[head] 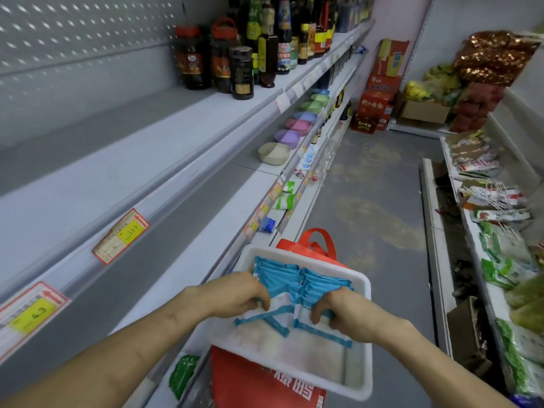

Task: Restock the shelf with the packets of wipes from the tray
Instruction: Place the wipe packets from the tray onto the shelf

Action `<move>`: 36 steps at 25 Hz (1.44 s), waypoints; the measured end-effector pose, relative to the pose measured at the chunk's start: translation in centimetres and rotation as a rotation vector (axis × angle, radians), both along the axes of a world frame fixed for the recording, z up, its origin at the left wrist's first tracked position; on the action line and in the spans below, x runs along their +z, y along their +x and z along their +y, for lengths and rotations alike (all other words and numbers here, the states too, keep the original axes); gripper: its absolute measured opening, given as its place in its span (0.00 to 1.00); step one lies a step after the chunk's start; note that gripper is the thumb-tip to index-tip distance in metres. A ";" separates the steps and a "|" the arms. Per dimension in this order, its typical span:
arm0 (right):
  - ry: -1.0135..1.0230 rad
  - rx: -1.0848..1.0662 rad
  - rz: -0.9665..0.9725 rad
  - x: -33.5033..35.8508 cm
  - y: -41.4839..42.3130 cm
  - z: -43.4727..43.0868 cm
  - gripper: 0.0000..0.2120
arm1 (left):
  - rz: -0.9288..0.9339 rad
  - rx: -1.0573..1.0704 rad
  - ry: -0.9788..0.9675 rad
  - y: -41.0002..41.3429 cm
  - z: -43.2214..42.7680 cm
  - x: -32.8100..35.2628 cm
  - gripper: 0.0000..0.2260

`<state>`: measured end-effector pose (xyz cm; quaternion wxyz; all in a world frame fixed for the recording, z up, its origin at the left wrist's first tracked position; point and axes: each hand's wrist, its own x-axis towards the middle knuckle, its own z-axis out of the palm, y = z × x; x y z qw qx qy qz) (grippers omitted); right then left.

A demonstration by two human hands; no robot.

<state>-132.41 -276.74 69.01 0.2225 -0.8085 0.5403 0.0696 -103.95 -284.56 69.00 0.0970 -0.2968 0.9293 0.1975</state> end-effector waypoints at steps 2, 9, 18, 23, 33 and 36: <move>-0.062 0.031 -0.014 3.0 -0.7 -2.0 0.20 | 0.026 0.040 -0.069 0.0 -0.4 3.0 0.13; -0.272 0.216 -0.013 14.3 0.6 -10.6 0.19 | 0.063 0.153 -0.299 2.1 -1.9 17.0 0.13; -0.373 0.414 -0.167 28.0 11.0 -18.1 0.20 | 0.051 0.442 -0.408 13.5 -3.4 32.2 0.11; -0.399 0.551 -0.234 31.0 19.2 -20.0 0.19 | 0.063 0.624 -0.338 22.6 -2.9 34.3 0.10; -0.367 0.700 -0.316 31.6 33.1 -21.9 0.21 | -0.094 0.897 -0.389 38.5 -3.9 32.0 0.12; -0.362 0.724 -0.350 31.0 35.5 -22.2 0.21 | -0.098 0.917 -0.362 40.6 -4.2 30.4 0.11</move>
